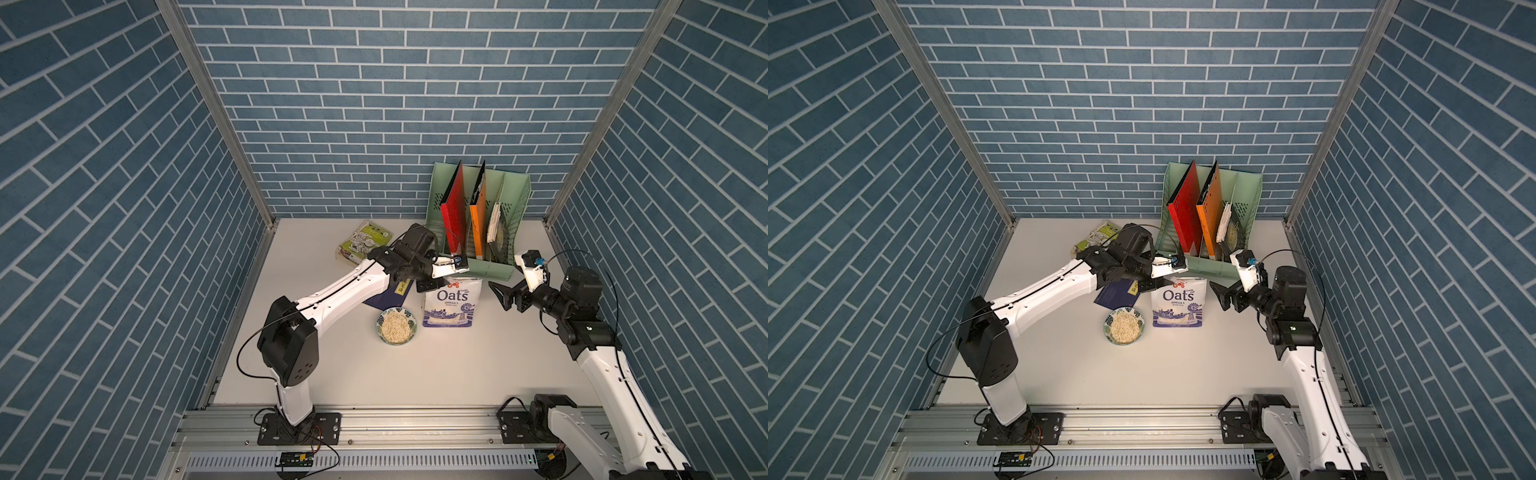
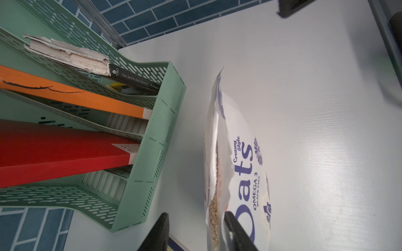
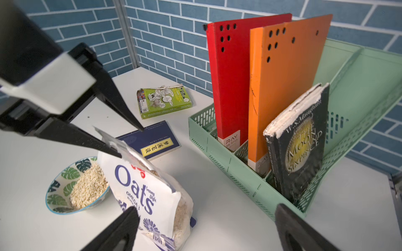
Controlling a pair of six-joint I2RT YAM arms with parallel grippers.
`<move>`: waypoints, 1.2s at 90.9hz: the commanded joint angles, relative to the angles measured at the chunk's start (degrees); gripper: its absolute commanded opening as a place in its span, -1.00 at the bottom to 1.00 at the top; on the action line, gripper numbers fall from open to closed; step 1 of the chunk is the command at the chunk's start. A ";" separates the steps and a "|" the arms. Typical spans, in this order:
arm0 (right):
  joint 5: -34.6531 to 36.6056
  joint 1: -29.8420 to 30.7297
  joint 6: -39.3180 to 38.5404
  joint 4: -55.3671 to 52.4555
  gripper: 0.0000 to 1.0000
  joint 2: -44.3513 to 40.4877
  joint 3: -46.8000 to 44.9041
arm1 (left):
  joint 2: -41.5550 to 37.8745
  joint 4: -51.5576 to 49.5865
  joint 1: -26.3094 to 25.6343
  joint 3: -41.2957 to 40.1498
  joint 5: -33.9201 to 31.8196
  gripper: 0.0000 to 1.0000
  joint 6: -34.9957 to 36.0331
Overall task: Pour the oats into the breakfast bowl
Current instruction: Close the oats bag at the center of the board.
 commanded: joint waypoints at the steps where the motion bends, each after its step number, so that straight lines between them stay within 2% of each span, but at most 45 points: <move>1: -6.60 0.94 -16.59 -3.30 0.99 0.05 1.44 | -4.11 1.76 1.39 -4.13 1.52 -0.03 -1.45; 10: -5.86 3.42 -22.58 -7.96 0.99 2.58 5.66 | -7.17 5.82 2.58 -9.02 2.36 0.07 -2.85; 26: 5.44 12.31 -31.65 -19.87 0.99 10.03 15.96 | -11.21 11.65 4.81 -15.25 5.34 0.08 -5.20; 39: 11.84 17.68 -34.56 -27.76 0.99 16.73 24.30 | -13.94 17.84 6.61 -20.17 9.78 0.08 -7.06; 60: 20.19 24.58 -36.31 -36.41 0.95 26.33 35.03 | -13.55 23.61 6.76 -23.82 13.88 0.07 -8.74; 71: 22.95 26.57 -36.42 -39.01 0.89 30.67 39.01 | -13.53 29.03 7.25 -27.36 15.98 -0.03 -11.15; 96: 25.54 28.54 -36.93 -42.66 0.63 36.37 43.28 | -14.44 37.87 9.10 -33.61 19.82 -0.53 -15.50; 109: 26.35 28.55 -36.94 -43.43 0.51 37.46 43.23 | -14.52 43.07 9.19 -36.30 20.80 -0.62 -18.09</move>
